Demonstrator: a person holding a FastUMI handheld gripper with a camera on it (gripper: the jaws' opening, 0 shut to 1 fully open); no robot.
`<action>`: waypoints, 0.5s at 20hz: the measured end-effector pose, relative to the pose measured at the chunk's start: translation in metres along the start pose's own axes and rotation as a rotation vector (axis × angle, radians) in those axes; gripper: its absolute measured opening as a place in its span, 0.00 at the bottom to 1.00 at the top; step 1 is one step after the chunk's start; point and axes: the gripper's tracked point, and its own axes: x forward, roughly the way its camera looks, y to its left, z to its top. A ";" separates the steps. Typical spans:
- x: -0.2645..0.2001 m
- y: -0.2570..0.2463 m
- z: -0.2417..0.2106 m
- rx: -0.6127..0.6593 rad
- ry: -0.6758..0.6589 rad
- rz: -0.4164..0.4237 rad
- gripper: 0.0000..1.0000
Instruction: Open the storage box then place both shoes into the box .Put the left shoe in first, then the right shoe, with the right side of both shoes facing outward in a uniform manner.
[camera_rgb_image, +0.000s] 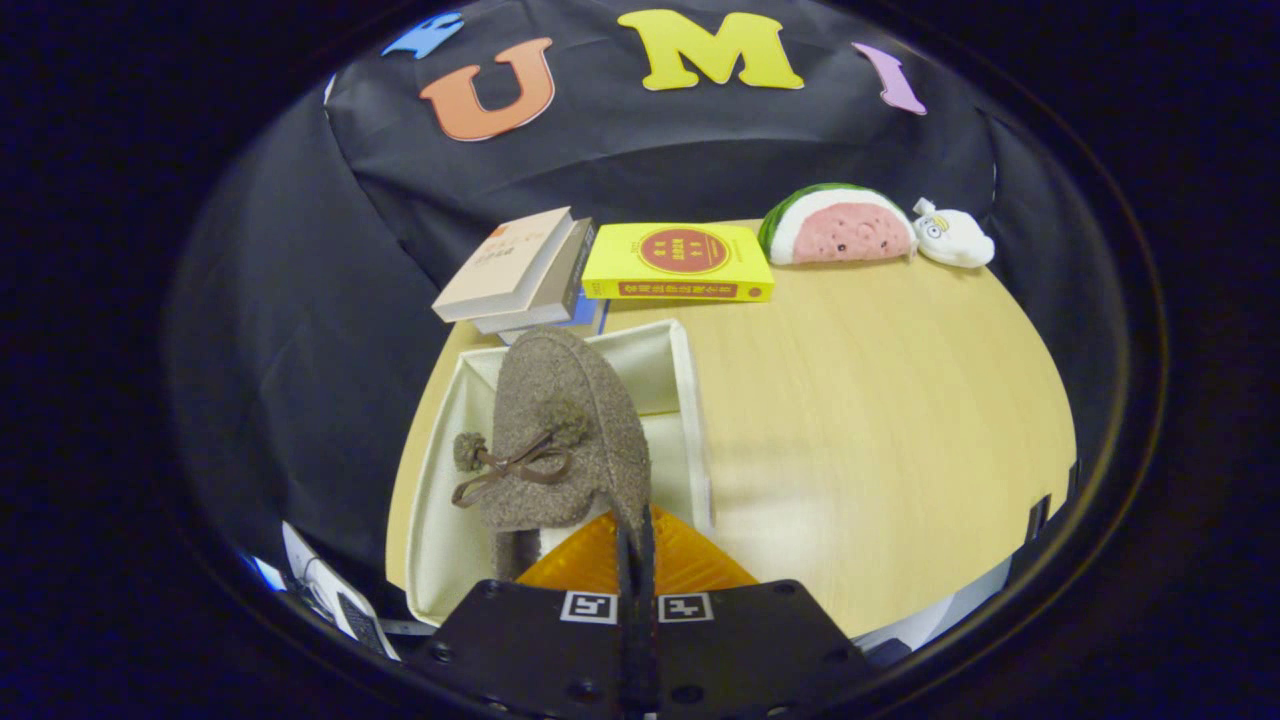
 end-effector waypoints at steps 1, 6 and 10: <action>0.003 -0.001 -0.001 -0.007 -0.012 -0.017 0.00; 0.003 0.000 -0.002 -0.043 -0.068 -0.062 0.02; -0.004 0.002 0.000 -0.072 -0.100 -0.071 0.09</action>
